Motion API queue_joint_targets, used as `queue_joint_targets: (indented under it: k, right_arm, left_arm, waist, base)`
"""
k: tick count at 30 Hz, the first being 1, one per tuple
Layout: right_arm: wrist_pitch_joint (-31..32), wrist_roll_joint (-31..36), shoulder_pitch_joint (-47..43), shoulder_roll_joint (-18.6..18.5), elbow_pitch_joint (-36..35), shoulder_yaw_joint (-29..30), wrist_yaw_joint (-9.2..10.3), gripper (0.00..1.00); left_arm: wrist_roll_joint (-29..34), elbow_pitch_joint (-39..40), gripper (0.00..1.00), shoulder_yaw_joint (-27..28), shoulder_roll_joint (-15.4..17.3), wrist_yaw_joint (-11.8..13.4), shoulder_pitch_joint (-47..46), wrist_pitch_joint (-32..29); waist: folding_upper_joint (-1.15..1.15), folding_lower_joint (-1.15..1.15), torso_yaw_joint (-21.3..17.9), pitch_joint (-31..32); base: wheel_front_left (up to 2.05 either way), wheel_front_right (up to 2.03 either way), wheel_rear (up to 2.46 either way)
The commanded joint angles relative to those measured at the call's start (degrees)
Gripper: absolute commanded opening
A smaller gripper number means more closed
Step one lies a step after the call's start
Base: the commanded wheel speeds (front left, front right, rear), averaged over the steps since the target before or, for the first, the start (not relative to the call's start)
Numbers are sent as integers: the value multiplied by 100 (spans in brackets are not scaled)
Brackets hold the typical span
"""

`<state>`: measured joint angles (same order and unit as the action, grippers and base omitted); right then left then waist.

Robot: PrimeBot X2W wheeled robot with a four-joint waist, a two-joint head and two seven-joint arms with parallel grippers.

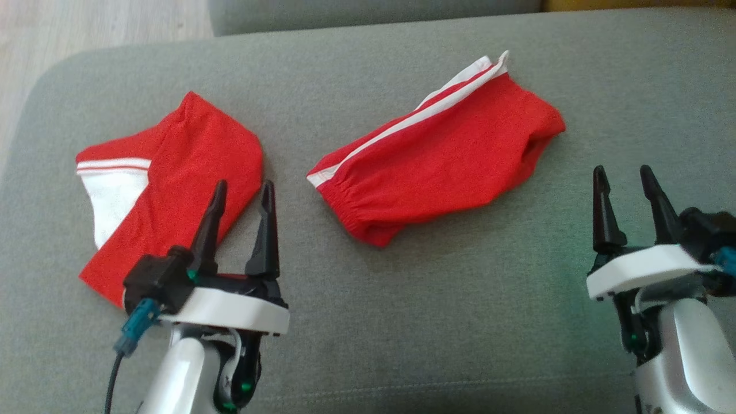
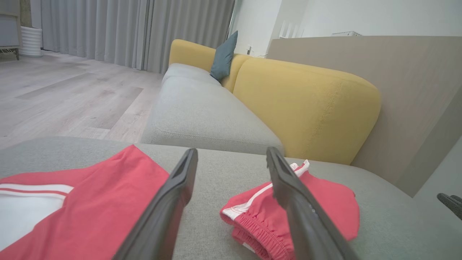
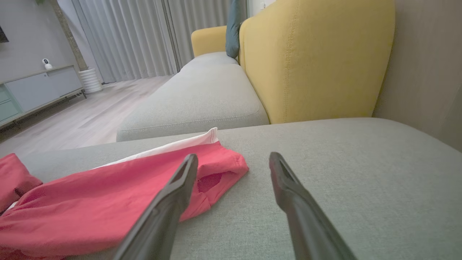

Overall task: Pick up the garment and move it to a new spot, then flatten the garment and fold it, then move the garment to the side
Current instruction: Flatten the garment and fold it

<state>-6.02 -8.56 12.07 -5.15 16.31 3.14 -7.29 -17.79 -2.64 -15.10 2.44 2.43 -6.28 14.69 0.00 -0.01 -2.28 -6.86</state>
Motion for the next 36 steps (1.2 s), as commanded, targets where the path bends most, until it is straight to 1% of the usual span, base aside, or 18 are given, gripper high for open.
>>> queue_joint_targets:
  k: [1, 5, 6, 9, 14, 16, 19, 23, 26, 29, 31, 36]
  right_arm:
    - [123, -99, 283, 67, -238, -34, -20, 100]
    - [356, -339, 487, 138, -234, 94, -20, 100]
    - [550, -518, 648, 175, -180, 211, -20, 100]
    - [821, -741, 914, 208, -48, 433, -20, 100]
    - [1240, -1208, 1424, 224, 361, 834, -20, 100]
    - [1328, -1285, 1628, 225, 564, 1004, -20, 100]
    - [1430, -1132, 1900, 225, 911, 1367, -20, 100]
    - [1508, -549, 2151, 226, 1373, 2000, -20, 100]
    - [1598, -241, 2298, 226, 1697, 2341, -20, 100]
    - [1672, -22, 2424, 226, 1968, 2595, -20, 100]
    - [1741, -2, 2530, 226, 2168, 2725, -20, 100]
    - [1873, 13, 2814, 226, 2528, 2802, -20, 100]
  left_arm:
    - [31, 200, 100, 108, 44, -45, -318, 30]
    - [33, 180, 100, 43, 44, -64, -402, 30]
    - [24, 167, 100, 10, 44, -71, -463, 30]
    - [-4, 148, 100, -64, 44, -88, -566, 30]
    - [-50, 121, 100, -185, 44, -97, -722, 30]
    - [-78, 112, 100, -233, 44, -100, -772, 30]
    - [-121, 114, 100, -288, 43, -81, -832, 30]
    - [-179, 129, 100, -317, 43, -37, -848, 30]
    - [-193, 137, 100, -328, 43, -24, -829, 30]
    - [-208, 147, 100, -356, 43, -6, -832, 30]
    - [-228, 168, 100, -382, 43, 12, -843, 30]
    - [-272, 217, 100, -418, 43, 42, -890, 30]
  waist:
    - [0, 1, 113, -162]
    - [0, 1, 241, -347]
    - [0, 1, 335, -471]
    - [0, 1, 510, -652]
    - [0, 1, 819, -906]
    - [0, 1, 945, -977]
    - [0, 1, 1123, -1046]
    - [0, 1, 1284, -1053]
    - [0, 1, 1344, -1051]
    - [0, 1, 1393, -1063]
    - [0, 1, 1425, -1083]
    - [0, 1, 1497, -1179]
  base:
    - [0, 0, 0]
    - [0, 0, 0]
    - [0, 0, 0]
    - [0, 0, 0]
    - [0, 0, 0]
    - [0, 0, 0]
    - [0, 0, 0]
    - [0, 0, 0]
    - [0, 0, 0]
    - [0, 0, 0]
    - [0, 0, 0]
    - [0, 0, 0]
